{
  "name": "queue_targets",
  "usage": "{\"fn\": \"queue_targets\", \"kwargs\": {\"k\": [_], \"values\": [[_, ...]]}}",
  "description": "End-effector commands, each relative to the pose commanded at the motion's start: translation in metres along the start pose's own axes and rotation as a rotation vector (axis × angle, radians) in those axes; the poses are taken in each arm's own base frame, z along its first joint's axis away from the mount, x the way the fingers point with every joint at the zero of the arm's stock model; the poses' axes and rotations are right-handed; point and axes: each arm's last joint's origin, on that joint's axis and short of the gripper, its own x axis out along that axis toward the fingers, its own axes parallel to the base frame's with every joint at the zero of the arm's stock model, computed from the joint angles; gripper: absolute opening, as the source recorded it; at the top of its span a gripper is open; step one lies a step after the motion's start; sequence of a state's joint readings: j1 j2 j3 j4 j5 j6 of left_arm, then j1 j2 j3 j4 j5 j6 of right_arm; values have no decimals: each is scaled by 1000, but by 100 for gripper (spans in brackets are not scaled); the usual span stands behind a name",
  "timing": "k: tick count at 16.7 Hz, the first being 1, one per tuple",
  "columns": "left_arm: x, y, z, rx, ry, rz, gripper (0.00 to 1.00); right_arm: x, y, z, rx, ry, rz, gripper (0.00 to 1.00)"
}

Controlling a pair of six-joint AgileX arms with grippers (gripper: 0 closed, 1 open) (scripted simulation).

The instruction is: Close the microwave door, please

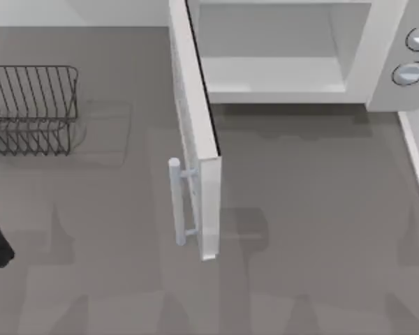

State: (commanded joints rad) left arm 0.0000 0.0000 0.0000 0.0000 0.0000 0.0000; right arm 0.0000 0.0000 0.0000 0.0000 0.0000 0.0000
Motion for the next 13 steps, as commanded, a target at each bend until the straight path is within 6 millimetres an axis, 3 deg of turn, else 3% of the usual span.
{"fn": "queue_targets", "kwargs": {"k": [3, 6, 10, 13], "values": [[0, -1, 2, 6, 8, -7, 100, 0, 0, 0, 0, 0, 0, 100], [1, -5, 16, 56, 85, -68, 100, 0, 0, 0, 0, 0, 0, 100], [11, -16, 50, 184, 284, -218, 100, 0, 0, 0, 0, 0, 0, 100], [31, -28, 82, 306, 474, -377, 100, 0, 0, 0, 0, 0, 0, 100]]}}
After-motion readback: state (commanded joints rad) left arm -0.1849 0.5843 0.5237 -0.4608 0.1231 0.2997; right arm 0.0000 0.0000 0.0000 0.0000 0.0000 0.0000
